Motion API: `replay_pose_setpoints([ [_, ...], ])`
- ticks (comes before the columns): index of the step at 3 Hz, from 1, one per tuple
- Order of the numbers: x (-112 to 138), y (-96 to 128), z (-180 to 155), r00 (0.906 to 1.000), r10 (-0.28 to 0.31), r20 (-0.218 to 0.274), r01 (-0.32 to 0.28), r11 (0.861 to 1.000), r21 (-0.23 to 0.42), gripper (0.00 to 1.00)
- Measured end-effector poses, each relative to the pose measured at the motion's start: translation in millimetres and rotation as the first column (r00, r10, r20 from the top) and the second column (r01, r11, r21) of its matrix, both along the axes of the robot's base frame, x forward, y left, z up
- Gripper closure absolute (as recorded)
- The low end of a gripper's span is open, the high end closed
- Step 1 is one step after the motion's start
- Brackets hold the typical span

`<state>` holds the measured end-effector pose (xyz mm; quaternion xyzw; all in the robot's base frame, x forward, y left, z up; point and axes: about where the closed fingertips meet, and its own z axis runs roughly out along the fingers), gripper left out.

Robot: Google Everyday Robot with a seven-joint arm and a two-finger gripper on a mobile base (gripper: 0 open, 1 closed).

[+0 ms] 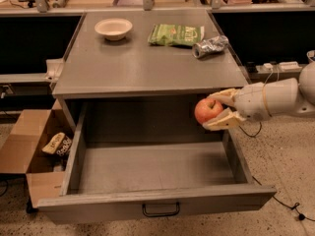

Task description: Pick apple from bottom drawer and place on counter

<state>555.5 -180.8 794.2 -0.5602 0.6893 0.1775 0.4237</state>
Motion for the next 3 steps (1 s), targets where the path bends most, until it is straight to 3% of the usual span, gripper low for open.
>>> replay_pose_setpoints([
  [1,-4.4,9.4,47.2,0.9994,-0.001,0.034,0.000,1.000,0.030,1.00],
  [2,7.3,21.3,68.6,0.9986,-0.049,0.021,0.047,0.995,0.086,1.00],
  [3,7.3,21.3,68.6,0.9986,-0.049,0.021,0.047,0.995,0.086,1.00],
])
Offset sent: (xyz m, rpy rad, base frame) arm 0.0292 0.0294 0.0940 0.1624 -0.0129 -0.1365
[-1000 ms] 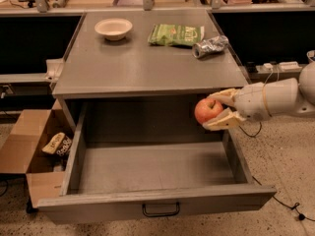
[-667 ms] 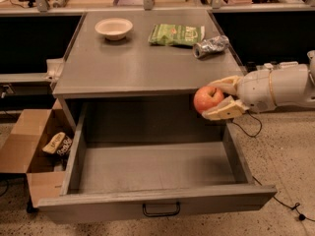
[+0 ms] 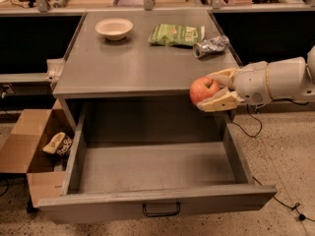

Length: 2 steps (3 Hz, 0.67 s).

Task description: Pick apple from bottom drawer and place on counter

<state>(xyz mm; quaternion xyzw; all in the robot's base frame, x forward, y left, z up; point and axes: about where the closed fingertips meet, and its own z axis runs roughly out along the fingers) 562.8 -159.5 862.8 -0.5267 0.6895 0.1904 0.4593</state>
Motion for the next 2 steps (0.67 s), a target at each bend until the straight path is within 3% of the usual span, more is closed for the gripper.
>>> replay_pose_setpoints([
  [2,30.9,-4.9,16.9,0.9982,-0.057,-0.018,0.058,0.996,0.066,1.00],
])
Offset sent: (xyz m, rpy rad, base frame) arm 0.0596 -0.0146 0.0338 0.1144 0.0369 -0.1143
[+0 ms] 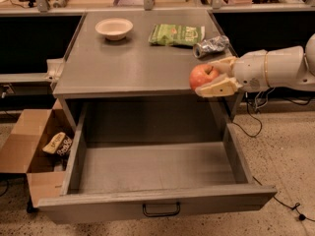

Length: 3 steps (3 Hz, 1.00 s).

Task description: Pick apple from bottom drawer and place on counter

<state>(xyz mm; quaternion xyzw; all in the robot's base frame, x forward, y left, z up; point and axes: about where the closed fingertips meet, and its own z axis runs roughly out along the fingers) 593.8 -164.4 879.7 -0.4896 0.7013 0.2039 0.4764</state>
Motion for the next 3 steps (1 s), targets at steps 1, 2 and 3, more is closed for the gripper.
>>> replay_pose_setpoints([
  [1,26.1,-1.6,4.7,0.9989,-0.033,-0.033,0.034,0.999,0.018,1.00],
  [2,52.8,2.5,5.2,0.9958,-0.060,-0.069,0.059,0.998,-0.008,1.00],
  [3,74.3,8.0,2.6,0.9925,-0.077,-0.095,0.073,0.996,-0.045,1.00],
])
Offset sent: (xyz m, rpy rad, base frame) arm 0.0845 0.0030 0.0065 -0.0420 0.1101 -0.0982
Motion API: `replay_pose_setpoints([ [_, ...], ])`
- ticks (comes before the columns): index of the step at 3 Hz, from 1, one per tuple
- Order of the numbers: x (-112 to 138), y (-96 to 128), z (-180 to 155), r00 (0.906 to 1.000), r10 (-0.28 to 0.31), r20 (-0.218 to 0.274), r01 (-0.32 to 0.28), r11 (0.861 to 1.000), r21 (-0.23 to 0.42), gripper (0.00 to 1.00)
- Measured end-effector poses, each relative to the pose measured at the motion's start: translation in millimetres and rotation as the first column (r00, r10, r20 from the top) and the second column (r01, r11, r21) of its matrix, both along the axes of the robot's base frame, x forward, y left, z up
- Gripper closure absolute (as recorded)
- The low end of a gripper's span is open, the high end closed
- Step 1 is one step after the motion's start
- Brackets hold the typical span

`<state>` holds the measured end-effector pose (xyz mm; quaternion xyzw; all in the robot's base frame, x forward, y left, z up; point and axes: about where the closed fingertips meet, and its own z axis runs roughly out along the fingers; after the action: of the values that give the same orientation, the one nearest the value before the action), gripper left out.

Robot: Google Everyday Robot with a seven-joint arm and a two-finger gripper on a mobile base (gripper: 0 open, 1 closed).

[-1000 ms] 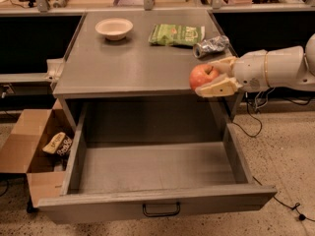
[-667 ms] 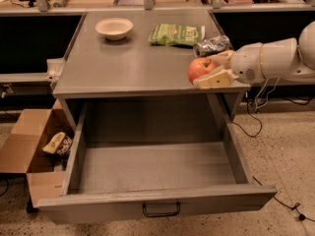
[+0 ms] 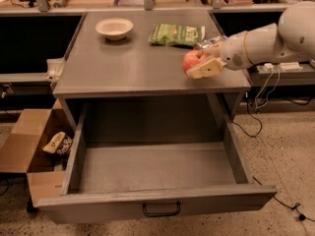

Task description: Pick apple from bottom drawer and place on counter

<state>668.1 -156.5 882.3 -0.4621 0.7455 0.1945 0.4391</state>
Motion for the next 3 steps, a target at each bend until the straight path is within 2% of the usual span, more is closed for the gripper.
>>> replay_pose_setpoints([
  [3,31.2,27.2,-8.4,0.9975,0.022,-0.067,-0.029,0.994,-0.106,1.00],
])
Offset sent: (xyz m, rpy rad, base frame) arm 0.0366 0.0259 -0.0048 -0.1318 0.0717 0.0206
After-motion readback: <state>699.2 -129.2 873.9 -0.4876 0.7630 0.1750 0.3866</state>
